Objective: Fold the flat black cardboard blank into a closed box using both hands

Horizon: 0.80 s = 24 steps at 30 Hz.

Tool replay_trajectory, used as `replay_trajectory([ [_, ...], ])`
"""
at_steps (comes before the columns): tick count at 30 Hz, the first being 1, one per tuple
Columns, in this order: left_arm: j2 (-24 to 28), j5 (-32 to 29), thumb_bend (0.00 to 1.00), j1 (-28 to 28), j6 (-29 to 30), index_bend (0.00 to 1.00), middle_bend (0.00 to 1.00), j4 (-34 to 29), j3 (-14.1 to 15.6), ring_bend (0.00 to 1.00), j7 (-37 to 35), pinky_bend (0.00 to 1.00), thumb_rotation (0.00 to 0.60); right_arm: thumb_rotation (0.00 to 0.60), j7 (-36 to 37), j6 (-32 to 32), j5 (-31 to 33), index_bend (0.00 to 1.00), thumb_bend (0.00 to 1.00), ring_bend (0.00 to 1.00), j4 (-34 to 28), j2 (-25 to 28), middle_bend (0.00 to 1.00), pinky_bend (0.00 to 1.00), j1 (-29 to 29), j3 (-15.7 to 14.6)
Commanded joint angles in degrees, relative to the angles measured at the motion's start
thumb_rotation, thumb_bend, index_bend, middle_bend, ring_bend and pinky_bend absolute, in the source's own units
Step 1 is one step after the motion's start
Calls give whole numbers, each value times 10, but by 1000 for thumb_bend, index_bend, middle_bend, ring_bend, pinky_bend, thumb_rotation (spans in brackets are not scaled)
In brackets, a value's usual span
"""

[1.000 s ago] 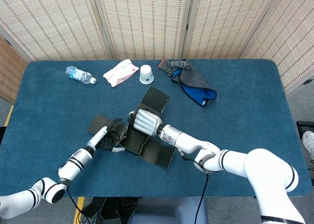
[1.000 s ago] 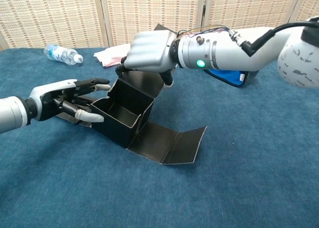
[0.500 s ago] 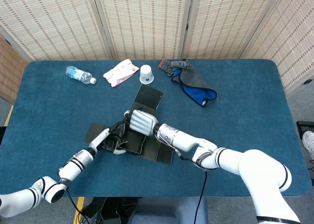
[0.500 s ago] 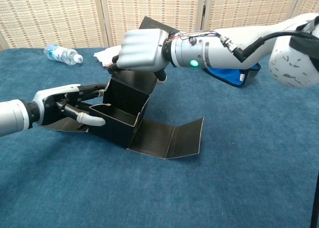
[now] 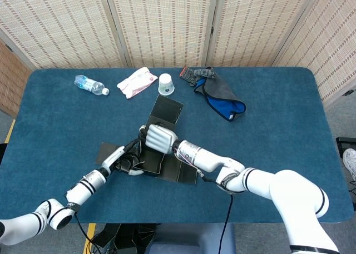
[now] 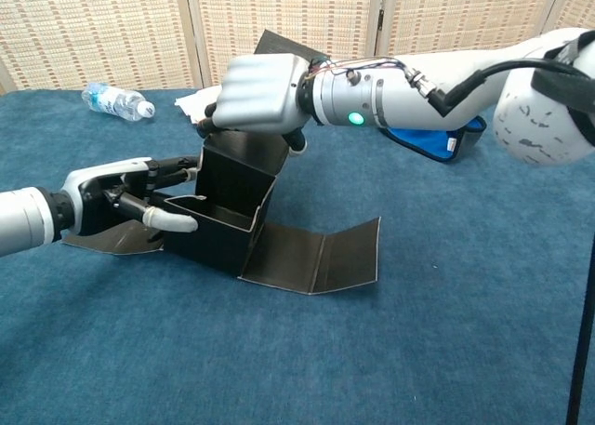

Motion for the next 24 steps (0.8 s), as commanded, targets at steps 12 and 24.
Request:
replay_trajectory([
  [12,-15,19,65,-16,8,126,41,31,23,506,-45,721,600,600,-5,-7,25,380,190,787,-9,-4,325,926,-7,19],
  [24,-21,20,89,-17,18,234,188,45,34,520,-70,720,600,600,-7,-4,41,267,199,785,-15,-3,298,927,-14,30],
])
